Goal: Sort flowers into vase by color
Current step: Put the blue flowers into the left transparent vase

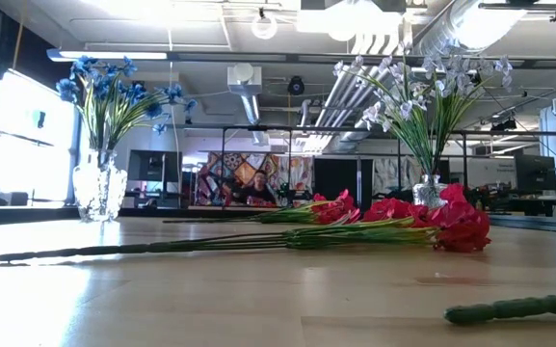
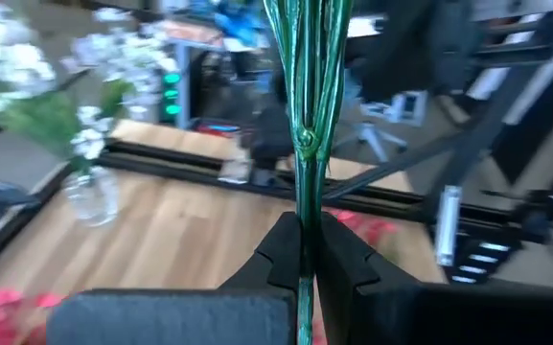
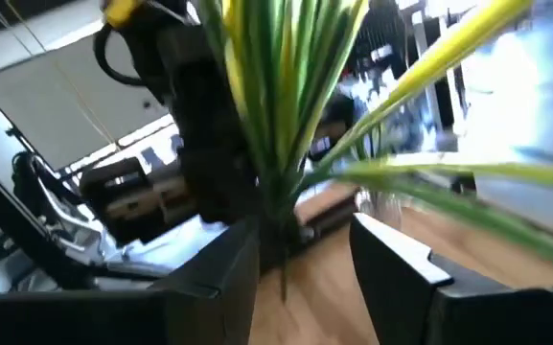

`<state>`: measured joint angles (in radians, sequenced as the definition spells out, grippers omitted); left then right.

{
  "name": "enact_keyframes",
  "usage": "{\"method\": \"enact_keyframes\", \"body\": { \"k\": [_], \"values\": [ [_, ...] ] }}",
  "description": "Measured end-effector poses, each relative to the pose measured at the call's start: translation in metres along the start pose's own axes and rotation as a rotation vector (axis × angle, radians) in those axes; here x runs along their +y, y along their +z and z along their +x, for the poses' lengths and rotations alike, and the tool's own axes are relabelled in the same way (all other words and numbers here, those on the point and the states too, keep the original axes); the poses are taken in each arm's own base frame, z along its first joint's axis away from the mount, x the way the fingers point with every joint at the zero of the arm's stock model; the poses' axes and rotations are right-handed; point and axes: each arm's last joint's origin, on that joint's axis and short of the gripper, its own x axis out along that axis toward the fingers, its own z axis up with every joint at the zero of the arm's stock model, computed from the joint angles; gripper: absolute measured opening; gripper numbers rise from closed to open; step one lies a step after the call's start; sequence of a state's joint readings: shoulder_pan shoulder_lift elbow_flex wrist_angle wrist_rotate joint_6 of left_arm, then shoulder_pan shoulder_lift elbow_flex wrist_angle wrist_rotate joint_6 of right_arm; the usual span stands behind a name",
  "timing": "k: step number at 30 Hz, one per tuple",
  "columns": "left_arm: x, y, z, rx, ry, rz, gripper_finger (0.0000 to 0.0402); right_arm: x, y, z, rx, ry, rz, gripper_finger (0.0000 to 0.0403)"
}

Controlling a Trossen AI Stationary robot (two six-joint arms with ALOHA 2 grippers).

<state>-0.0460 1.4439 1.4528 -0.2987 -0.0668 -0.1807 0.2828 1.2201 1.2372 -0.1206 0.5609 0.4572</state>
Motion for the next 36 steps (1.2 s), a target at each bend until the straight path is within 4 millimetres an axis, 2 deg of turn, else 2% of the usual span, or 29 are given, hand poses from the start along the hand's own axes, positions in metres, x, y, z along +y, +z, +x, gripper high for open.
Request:
{"method": "enact_keyframes", "body": {
  "k": [10, 13, 17, 20, 24, 30, 36],
  "values": [
    [-0.003, -0.001, 0.002, 0.017, -0.112, 0.000, 0.0000, 0.005, 0.009, 0.000, -0.086, 0.082, -0.112, 0.0147],
    [-0.004, -0.006, 0.009, 0.049, -0.125, -0.002, 0.0000, 0.003, 0.009, 0.002, -0.066, 0.129, -0.117, 0.0116],
    [-0.007, -0.014, 0.021, 0.085, -0.141, -0.020, 0.0000, 0.000, 0.008, 0.004, -0.025, 0.157, -0.124, 0.0030],
    [-0.008, -0.017, 0.025, 0.095, -0.143, -0.021, 0.0007, -0.002, 0.005, 0.004, 0.009, 0.139, -0.109, 0.0012],
    [-0.007, -0.018, 0.026, 0.105, -0.135, -0.023, 0.0032, -0.009, 0.001, 0.006, 0.092, 0.131, -0.067, 0.0004],
    [-0.007, -0.010, 0.017, 0.057, -0.145, -0.024, 0.0088, -0.021, -0.015, 0.009, 0.282, 0.113, -0.069, 0.0002],
    [-0.005, -0.010, 0.018, 0.059, -0.133, -0.057, 0.0135, -0.026, -0.019, 0.010, 0.399, 0.199, -0.110, 0.0001]
  ]
}}
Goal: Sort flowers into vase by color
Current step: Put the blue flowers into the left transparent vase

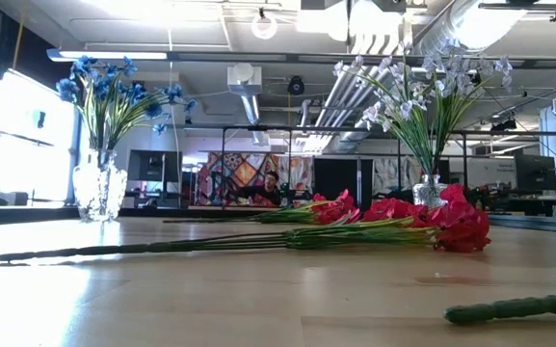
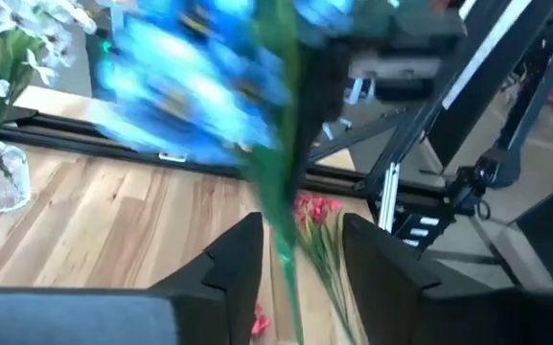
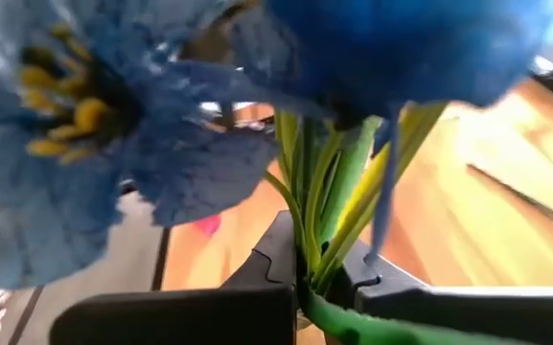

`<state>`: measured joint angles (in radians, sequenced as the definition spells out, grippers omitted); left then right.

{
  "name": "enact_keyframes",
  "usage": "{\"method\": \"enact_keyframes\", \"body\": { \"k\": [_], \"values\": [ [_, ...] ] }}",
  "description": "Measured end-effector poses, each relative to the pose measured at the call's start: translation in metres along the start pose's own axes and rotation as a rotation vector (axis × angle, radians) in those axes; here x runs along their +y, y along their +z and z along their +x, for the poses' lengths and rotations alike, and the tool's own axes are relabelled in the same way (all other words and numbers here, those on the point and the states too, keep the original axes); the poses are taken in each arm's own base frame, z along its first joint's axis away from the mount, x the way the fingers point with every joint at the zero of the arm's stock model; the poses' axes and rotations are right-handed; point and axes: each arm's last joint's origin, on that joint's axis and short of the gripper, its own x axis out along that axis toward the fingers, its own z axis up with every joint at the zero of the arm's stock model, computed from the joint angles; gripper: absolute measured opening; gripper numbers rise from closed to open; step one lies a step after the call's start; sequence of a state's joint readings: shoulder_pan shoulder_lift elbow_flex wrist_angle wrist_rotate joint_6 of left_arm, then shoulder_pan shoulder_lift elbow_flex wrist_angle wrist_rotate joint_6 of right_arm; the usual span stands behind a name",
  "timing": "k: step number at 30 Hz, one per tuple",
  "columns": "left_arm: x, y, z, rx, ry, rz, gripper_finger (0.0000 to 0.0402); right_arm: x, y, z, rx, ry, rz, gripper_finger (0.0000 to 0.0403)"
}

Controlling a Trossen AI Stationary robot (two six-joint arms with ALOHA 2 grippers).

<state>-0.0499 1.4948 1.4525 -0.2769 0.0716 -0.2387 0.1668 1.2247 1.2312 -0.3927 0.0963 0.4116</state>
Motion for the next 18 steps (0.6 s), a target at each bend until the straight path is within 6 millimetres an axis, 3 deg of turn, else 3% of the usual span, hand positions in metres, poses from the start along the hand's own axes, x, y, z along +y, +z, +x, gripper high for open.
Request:
{"method": "enact_keyframes", "body": {
  "k": [10, 15, 18],
  "values": [
    [0.003, 0.004, 0.025, -0.127, -0.030, -0.033, 0.0161, 0.000, -0.003, 0.006, 0.046, 0.063, -0.052, 0.0000],
    [0.003, 0.003, 0.037, -0.163, -0.063, -0.026, 0.0157, 0.000, -0.004, 0.009, 0.053, 0.060, -0.053, 0.0000],
    [0.003, 0.003, 0.038, -0.168, -0.064, -0.016, 0.0133, 0.000, -0.004, 0.009, 0.052, 0.057, -0.053, 0.0000]
  ]
}}
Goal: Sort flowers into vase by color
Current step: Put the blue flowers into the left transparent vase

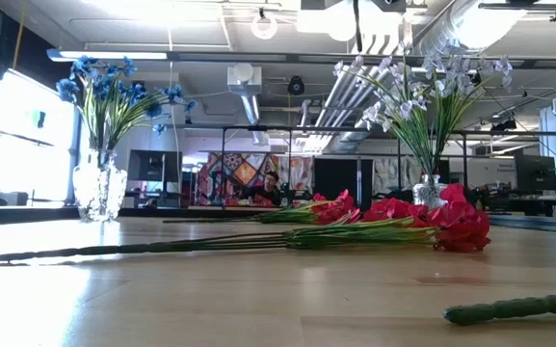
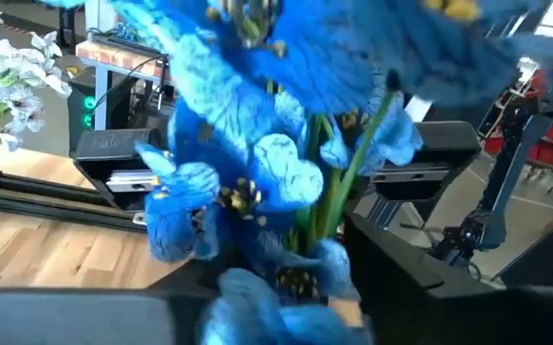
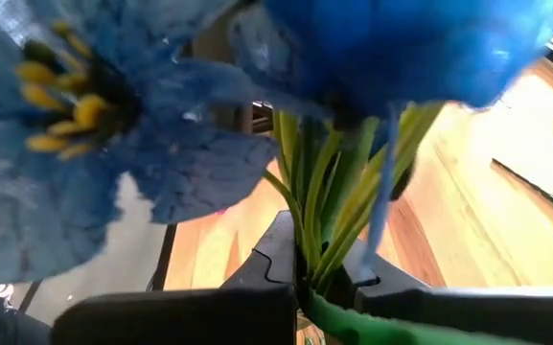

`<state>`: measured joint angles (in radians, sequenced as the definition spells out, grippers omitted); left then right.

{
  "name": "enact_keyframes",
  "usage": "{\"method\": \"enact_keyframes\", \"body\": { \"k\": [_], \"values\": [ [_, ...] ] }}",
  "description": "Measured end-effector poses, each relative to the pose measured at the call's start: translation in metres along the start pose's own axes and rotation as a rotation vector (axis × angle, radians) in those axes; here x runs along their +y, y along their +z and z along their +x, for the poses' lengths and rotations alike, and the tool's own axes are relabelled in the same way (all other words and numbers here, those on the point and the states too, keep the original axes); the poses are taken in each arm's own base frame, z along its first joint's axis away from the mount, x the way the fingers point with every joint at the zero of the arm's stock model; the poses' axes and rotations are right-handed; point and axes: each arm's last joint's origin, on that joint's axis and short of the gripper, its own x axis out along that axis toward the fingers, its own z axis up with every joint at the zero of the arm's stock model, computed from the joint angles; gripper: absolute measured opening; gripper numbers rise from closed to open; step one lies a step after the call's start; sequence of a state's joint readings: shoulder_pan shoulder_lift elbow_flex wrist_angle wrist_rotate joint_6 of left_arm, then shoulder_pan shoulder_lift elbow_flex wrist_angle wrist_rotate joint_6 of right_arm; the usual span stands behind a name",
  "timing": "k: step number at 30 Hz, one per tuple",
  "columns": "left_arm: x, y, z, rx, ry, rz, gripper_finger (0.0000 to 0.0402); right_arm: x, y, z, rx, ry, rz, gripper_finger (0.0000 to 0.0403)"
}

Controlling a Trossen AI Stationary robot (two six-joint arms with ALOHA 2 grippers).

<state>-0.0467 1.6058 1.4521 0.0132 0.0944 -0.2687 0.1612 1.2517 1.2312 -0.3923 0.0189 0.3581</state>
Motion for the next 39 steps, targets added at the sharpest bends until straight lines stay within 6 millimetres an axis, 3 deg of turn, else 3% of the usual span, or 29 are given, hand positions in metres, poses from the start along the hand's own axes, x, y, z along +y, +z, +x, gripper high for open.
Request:
{"method": "enact_keyframes", "body": {
  "k": [6, 13, 19, 25, 29, 35, 39],
  "values": [
    [0.001, 0.000, 0.000, 0.001, 0.005, 0.018, 0.0021, 0.000, 0.000, 0.000, -0.002, -0.014, 0.000, 0.0023],
    [0.003, -0.001, -0.011, 0.052, 0.144, 0.057, 0.0004, -0.007, -0.010, -0.002, 0.072, -0.132, 0.063, 0.0118],
    [-0.009, 0.023, -0.068, 0.043, 0.399, 0.108, 0.0002, -0.019, -0.028, -0.008, 0.175, -0.399, 0.205, 0.0177],
    [-0.024, 0.027, -0.129, 0.054, 0.683, 0.115, 0.0001, -0.023, -0.039, -0.005, 0.197, -0.441, 0.225, 0.0187],
    [-0.028, -0.004, -0.150, 0.043, 0.825, 0.090, 0.0001, -0.025, -0.042, -0.001, 0.177, -0.456, 0.219, 0.0188],
    [-0.017, -0.094, -0.169, 0.060, 1.059, 0.188, 0.0000, -0.027, -0.039, 0.001, 0.145, -0.452, 0.187, 0.0188],
    [-0.012, -0.113, -0.190, -0.080, 1.176, 0.205, 0.0000, -0.030, -0.037, 0.001, 0.142, -0.455, 0.185, 0.0188]
  ]
}}
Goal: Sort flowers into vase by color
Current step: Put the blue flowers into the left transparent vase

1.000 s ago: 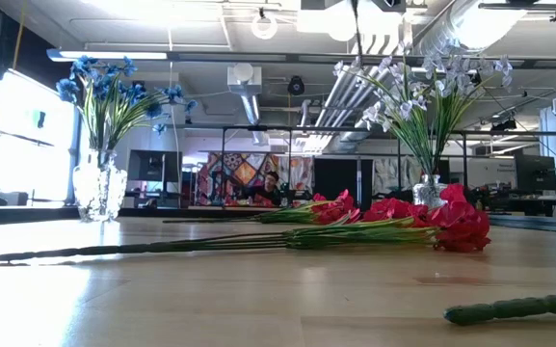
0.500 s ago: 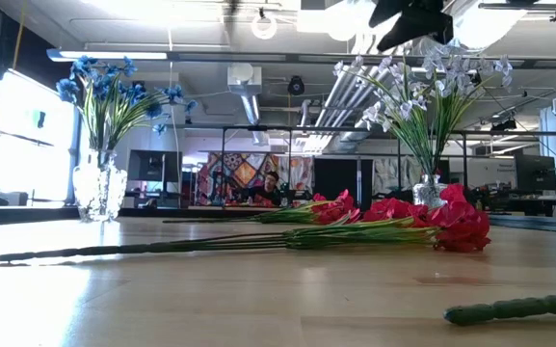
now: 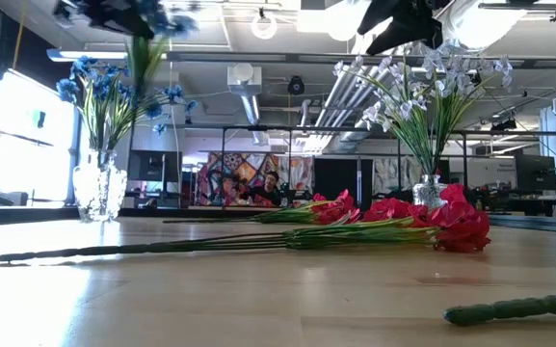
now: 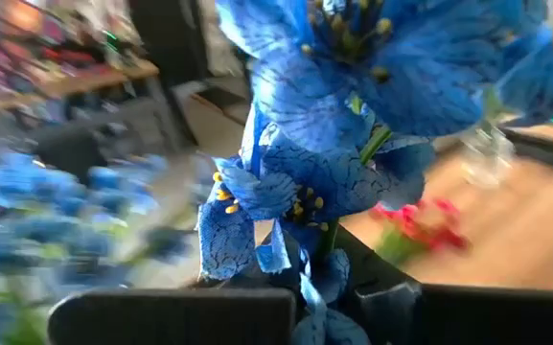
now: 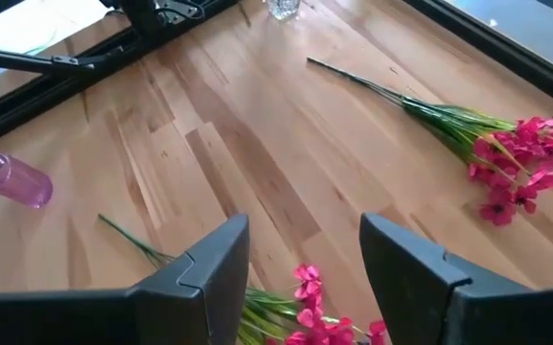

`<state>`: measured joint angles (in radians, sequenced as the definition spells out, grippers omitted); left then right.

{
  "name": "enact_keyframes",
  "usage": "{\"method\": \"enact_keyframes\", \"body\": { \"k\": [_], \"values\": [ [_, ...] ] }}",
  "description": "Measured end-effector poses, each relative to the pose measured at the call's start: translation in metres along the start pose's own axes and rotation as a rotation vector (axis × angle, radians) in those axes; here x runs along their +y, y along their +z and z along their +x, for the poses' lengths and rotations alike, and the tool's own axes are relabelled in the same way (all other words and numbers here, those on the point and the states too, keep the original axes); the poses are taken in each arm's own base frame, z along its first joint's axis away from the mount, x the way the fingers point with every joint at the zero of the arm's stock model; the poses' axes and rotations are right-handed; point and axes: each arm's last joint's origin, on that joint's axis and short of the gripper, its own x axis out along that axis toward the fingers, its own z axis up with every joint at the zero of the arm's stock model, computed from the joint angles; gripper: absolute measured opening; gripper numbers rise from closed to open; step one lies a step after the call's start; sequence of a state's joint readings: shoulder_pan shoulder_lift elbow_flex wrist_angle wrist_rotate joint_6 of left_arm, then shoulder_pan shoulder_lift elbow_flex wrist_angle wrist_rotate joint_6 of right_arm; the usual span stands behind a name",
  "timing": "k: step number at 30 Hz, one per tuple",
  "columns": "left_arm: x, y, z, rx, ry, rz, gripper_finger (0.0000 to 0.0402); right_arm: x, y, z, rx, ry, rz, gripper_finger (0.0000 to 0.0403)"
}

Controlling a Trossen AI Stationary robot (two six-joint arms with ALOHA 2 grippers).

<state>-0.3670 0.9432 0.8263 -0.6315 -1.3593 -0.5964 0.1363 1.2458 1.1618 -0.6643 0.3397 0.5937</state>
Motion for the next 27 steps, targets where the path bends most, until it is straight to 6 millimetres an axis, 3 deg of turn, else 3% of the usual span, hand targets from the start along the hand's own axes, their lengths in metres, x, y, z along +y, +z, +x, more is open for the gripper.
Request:
{"method": "enact_keyframes", "body": {
  "k": [13, 27],
  "values": [
    [0.048, 0.012, -0.013, -0.118, 0.150, 0.083, 0.0000, -0.005, 0.003, 0.002, 0.003, 0.000, -0.001, 0.0188],
    [0.072, 0.004, -0.006, -0.092, 0.247, 0.143, 0.0000, -0.005, 0.004, 0.002, -0.005, -0.010, -0.028, 0.0188]
  ]
}}
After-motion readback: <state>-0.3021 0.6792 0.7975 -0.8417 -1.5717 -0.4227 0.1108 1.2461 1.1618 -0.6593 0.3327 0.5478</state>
